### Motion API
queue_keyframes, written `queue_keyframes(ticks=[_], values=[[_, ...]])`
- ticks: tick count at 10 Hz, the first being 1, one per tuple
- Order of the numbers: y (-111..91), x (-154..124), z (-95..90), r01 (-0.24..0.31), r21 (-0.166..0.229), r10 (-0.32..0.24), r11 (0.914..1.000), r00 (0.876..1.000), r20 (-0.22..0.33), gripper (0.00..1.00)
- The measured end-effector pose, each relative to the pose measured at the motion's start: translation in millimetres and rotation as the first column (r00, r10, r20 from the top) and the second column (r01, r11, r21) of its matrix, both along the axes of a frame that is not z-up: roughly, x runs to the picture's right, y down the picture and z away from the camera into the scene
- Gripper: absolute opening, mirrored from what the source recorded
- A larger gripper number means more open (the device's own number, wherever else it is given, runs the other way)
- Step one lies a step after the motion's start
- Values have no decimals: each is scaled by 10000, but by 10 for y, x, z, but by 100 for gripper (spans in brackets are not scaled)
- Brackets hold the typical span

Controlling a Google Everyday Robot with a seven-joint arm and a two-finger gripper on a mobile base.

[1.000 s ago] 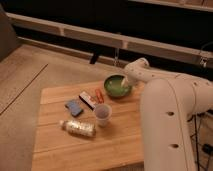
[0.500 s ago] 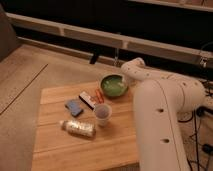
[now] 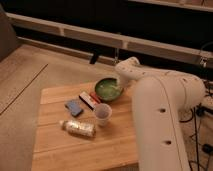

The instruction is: Drag the ceramic bowl in a circle

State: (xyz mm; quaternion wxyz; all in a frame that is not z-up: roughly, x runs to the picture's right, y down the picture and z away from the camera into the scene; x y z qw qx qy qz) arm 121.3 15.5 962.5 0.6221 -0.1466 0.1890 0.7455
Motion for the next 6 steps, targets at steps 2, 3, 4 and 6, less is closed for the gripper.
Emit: queue_keyframes(ticks=[2, 3, 4, 6], values=[[74, 60, -75, 247, -211, -252, 9995, 9994, -258, 0], [87, 179, -102, 414, -339, -432, 9986, 9974, -569, 0], [64, 290, -109, 528, -386, -560, 9979, 9947, -858, 0], [-61, 558, -69, 896, -423, -952, 9951, 9827, -1588, 0]])
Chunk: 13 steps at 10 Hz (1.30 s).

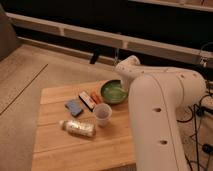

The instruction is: Drag the ceramic bowl in a circle

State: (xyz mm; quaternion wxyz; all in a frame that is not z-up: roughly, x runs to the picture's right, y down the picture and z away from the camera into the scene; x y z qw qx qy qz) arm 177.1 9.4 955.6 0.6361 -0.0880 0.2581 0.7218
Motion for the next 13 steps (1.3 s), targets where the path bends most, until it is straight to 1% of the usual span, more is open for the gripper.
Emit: queue_keyframes(ticks=[1, 2, 3, 5, 6, 7, 8, 9, 10, 11, 12, 13], values=[[-71, 110, 41, 163, 28, -162, 9999, 9994, -297, 0], [-149, 189, 98, 309, 93, -304, 9995, 9984, -479, 0], [-270, 256, 205, 427, 242, -412, 9988, 9973, -604, 0], [-422, 260, 381, 423, 489, -397, 9979, 9978, -539, 0], [-507, 212, 471, 414, 671, -389, 9969, 9985, -373, 0], [-581, 110, 547, 400, 856, -395, 9955, 9992, -81, 0], [-609, 1, 588, 371, 953, -390, 9948, 9991, 182, 0], [-622, -155, 619, 322, 1043, -381, 9940, 9978, 544, 0], [-613, -397, 606, 195, 1094, -314, 9938, 9936, 1085, 0], [-575, -598, 545, 11, 1081, -183, 9941, 9872, 1583, 0], [-529, -772, 443, -140, 1054, -77, 9943, 9792, 2027, 0], [-421, -932, 253, -222, 970, -27, 9950, 9685, 2492, 0]])
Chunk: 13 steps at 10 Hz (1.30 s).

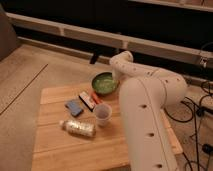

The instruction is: Drag the ceramic bowl in a circle

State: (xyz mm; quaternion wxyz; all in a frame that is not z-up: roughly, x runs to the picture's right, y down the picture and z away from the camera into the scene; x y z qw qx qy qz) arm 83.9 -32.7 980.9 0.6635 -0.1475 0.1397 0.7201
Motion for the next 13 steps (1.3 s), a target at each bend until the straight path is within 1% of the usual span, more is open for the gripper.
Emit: queue_keyframes(ticks=[1, 2, 3, 4, 5, 6, 7, 9, 10, 11, 12, 13], values=[[98, -10, -164, -27, -48, 28, 10000, 9999, 106, 0], [191, 40, -286, -19, -99, 20, 9999, 10000, 67, 0], [297, 151, -436, -1, -159, 0, 9999, 9999, -103, 0], [418, 311, -583, 35, -248, -45, 9997, 9992, -397, 0], [480, 437, -652, 95, -303, -116, 9995, 9976, -676, 0], [510, 620, -715, 188, -318, -222, 9993, 9937, -1100, 0], [502, 868, -745, 302, -304, -349, 9991, 9848, -1699, 0], [417, 1162, -695, 507, -250, -552, 9984, 9680, -2446, 0], [297, 1298, -570, 702, -176, -723, 9974, 9549, -2881, 0], [226, 1317, -473, 767, -94, -760, 9970, 9517, -2976, 0], [152, 1302, -368, 832, 9, -792, 9965, 9519, -2959, 0], [40, 1221, -224, 875, 198, -785, 9960, 9568, -2801, 0]])
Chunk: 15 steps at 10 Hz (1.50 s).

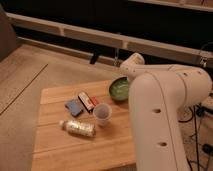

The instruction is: Drag the ceramic bowl in a circle

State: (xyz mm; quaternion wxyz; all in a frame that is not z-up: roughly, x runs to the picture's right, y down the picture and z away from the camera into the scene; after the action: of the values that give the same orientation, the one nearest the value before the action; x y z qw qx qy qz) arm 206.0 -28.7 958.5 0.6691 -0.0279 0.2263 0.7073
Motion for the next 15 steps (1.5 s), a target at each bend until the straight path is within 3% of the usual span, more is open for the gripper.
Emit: queue_keyframes(ticks=[2, 4, 7, 10, 12, 15], values=[[-150, -323, 172, 9, 274, -28, 9996, 9977, 683, 0], [-175, -800, 227, -101, 372, 35, 9993, 9847, 1741, 4], [-57, -1212, 68, -357, 218, 281, 9991, 9591, 2817, 34], [68, -1131, -45, -344, 106, 301, 9994, 9604, 2770, 58], [160, -1026, -75, -611, -11, 591, 9981, 9611, 2697, 61], [161, -1088, -69, -891, -7, 854, 9960, 9526, 2919, 61]])
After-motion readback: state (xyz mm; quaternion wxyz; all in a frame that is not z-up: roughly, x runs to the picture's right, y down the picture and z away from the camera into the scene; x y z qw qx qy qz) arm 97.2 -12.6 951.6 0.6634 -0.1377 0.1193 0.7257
